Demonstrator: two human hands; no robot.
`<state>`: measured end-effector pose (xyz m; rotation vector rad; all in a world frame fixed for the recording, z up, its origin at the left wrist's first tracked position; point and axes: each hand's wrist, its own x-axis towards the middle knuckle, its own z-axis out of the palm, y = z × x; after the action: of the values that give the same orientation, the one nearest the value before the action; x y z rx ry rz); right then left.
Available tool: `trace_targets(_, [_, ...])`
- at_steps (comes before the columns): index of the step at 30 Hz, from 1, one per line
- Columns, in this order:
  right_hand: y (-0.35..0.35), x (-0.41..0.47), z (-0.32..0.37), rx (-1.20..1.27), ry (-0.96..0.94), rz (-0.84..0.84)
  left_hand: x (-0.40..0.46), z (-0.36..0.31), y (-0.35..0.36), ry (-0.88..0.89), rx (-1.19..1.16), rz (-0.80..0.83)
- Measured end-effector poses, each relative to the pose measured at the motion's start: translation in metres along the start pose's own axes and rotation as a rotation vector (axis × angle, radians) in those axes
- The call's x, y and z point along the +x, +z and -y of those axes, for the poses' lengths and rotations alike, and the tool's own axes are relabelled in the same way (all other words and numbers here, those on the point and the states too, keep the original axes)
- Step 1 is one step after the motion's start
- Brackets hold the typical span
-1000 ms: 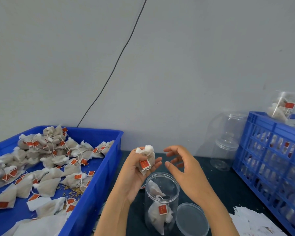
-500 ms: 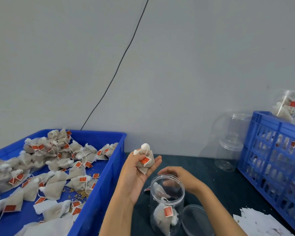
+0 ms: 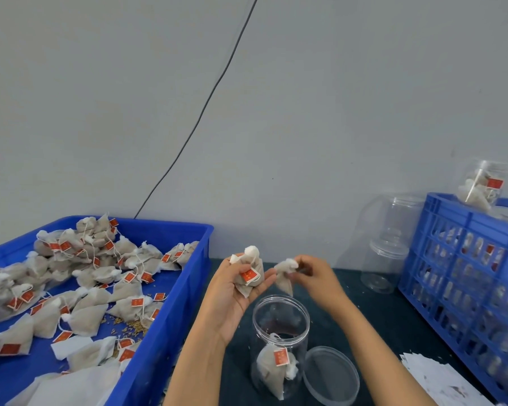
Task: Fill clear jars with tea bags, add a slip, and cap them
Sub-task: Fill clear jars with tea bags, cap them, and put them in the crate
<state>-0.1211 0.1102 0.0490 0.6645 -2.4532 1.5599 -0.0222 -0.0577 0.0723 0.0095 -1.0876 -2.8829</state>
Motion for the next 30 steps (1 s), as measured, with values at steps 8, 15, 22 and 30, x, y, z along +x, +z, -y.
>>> trace_targets(8, [-0.023,-0.039,0.061,0.144,-0.055,0.021,-0.002,0.001,0.004,0.059,0.101,-0.014])
trace_targets(15, [-0.019,-0.060,0.063,-0.230,0.045,0.325,-0.003,-0.001,0.004,0.080,0.144,-0.019])
trace_targets(22, [-0.004,-0.059,0.077,0.058,-0.036,0.025,-0.007,0.005,0.015,0.016,0.186,0.133])
trace_targets(30, [0.015,-0.061,0.065,0.060,-0.079,-0.278,-0.008,0.016,0.022,0.027,0.254,0.130])
